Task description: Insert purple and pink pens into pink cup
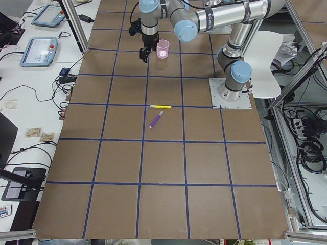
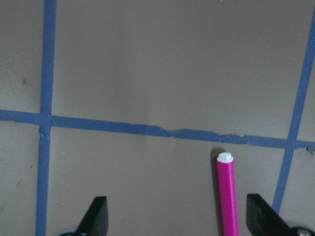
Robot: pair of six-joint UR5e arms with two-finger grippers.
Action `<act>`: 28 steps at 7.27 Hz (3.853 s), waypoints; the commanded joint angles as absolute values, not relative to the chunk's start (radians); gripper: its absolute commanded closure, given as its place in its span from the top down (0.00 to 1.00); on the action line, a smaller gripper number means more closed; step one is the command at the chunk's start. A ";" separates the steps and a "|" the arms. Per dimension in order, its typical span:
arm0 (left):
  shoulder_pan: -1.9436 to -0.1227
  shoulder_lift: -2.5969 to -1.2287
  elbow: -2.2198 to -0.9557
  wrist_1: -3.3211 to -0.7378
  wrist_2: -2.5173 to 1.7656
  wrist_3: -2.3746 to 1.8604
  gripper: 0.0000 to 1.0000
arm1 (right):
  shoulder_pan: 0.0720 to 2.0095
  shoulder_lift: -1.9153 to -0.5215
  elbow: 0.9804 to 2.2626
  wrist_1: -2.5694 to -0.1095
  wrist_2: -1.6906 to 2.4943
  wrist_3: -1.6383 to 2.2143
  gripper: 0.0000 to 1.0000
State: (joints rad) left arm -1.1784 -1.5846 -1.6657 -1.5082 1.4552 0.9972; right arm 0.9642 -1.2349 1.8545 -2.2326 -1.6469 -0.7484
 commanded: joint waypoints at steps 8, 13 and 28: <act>-0.927 -1.896 -1.782 -1.093 1.618 2.383 1.00 | 0.861 -1.103 1.815 -2.273 -1.606 -1.061 0.82; -0.904 -1.980 -1.850 -0.948 1.600 2.545 1.00 | 0.862 -1.088 1.815 -2.270 -1.608 -1.066 0.62; -0.893 -1.993 -1.862 -0.874 1.534 2.548 0.00 | 1.522 -1.482 1.950 -2.496 -1.304 -0.705 0.00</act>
